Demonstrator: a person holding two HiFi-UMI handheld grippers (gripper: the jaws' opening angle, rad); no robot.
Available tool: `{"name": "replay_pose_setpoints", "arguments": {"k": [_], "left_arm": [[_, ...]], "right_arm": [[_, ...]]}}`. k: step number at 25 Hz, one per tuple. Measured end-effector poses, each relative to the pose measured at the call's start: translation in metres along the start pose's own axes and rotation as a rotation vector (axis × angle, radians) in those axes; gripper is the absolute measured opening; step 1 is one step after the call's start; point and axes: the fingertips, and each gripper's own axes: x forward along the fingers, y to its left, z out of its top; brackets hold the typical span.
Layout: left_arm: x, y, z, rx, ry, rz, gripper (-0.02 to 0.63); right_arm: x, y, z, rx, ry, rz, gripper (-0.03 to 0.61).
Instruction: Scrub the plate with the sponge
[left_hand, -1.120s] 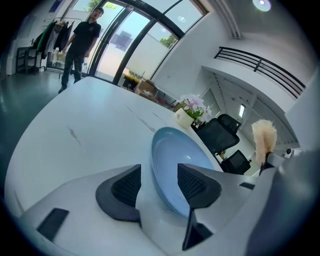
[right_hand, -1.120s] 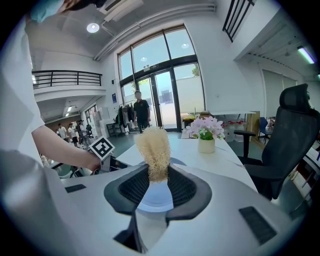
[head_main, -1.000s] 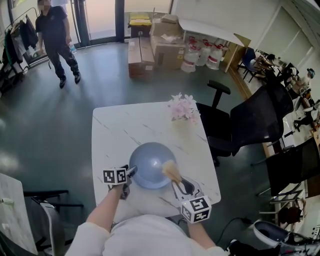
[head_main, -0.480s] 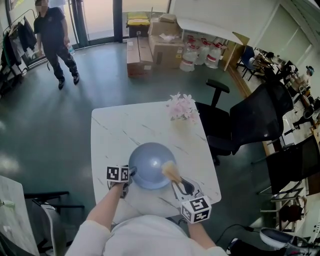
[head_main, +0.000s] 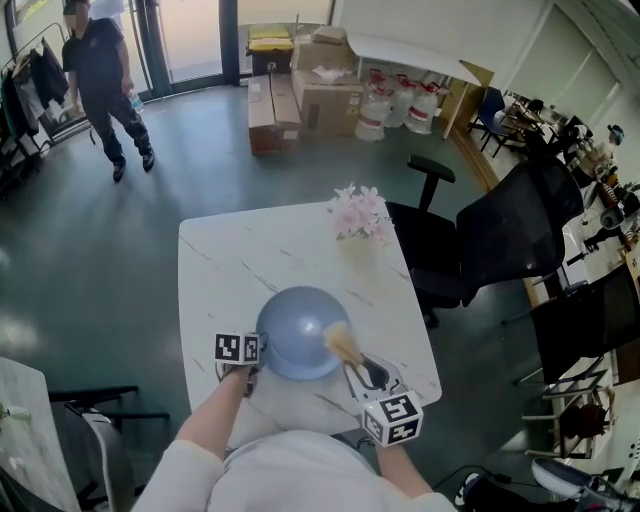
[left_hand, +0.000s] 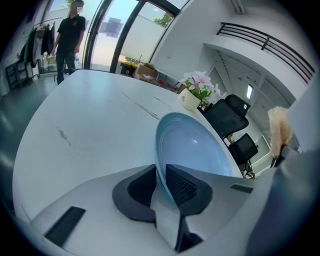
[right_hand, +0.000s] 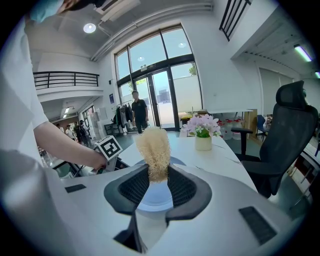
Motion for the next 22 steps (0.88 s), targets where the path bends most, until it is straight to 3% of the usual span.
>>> {"name": "replay_pose_setpoints", "arguments": {"k": [5,9,22], "left_arm": [[-0.002,0.001,0.001,-0.053,-0.013,-0.015,0.061],[-0.007,-0.003,0.009,-0.115,-0.076,-0.050,0.047],[-0.053,-0.006,0.031,-0.129,-0.274,-0.066,0.043]], "right_arm": [[0.000,0.000,0.002,0.000,-0.005,0.002,0.120],[0.001,0.001,0.003,-0.003,-0.003,0.006,0.120],[0.007,0.010,0.017,-0.045,-0.019,0.033,0.120]]}}
